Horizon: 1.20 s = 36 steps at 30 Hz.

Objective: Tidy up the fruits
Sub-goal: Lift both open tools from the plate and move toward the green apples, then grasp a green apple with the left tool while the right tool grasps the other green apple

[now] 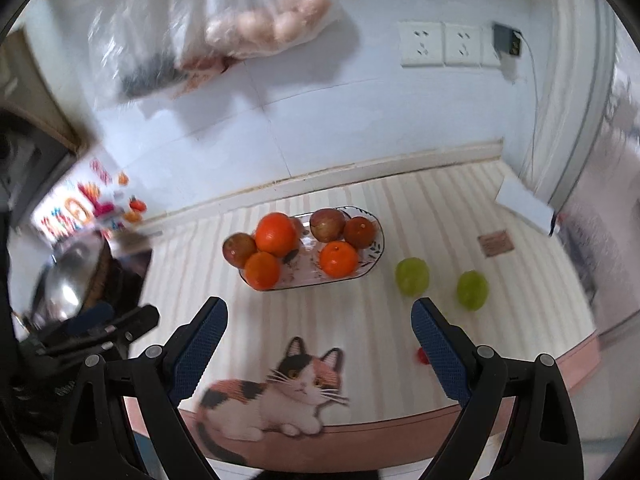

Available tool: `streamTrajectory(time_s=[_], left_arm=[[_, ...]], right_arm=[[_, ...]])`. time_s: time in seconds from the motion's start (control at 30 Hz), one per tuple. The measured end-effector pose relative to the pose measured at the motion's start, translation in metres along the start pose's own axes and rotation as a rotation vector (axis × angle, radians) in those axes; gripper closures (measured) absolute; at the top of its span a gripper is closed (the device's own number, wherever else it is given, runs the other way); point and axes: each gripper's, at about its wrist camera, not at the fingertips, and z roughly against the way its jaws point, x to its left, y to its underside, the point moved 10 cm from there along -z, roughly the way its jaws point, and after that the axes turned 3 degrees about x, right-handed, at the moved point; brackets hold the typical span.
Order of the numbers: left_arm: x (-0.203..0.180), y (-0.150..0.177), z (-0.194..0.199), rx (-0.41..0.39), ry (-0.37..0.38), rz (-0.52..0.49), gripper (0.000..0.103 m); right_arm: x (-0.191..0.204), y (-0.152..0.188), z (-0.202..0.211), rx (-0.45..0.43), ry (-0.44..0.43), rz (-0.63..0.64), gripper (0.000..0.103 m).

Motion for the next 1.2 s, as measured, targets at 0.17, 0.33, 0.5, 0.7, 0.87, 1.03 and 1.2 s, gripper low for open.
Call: streamTrajectory(time_s=[0.17,0.33,0.5,0.7,0.87,1.03,1.2], left_arm=[[-0.017,-0.002,-0.019,0.022,-0.010,-0.033,0.021],[-0.058,0.000,-0.058,0.099,-0.001,-0.050,0.022],[-0.112,-0.008,-0.106,0.171,-0.021,-0.083,0.022],[-0.185,-0.020,-0.187,0.364,0.038,-0.102,0.022],[-0.221,-0.027,-0.237,0.457,0.037,-0.116,0.022],[-0.238,-0.016,-0.271,0.543,0.028,-0.123,0.022],[-0.247,-0.009,-0.288,0.574,0.028,-0.113,0.022]], right_arm=[[-0.052,0.003,-0.020,0.056,0.005,-0.134,0.008],[-0.118,0.006,-0.051,0.125,0.041,-0.202,0.008],[-0.192,0.007,-0.098,0.191,0.065,-0.275,0.008],[-0.246,0.014,-0.176,0.307,0.038,-0.304,0.020],[-0.258,0.012,-0.217,0.359,0.015,-0.252,0.028],[-0.261,0.011,-0.233,0.384,-0.006,-0.202,0.034],[-0.258,0.008,-0.239,0.402,-0.026,-0.156,0.044]])
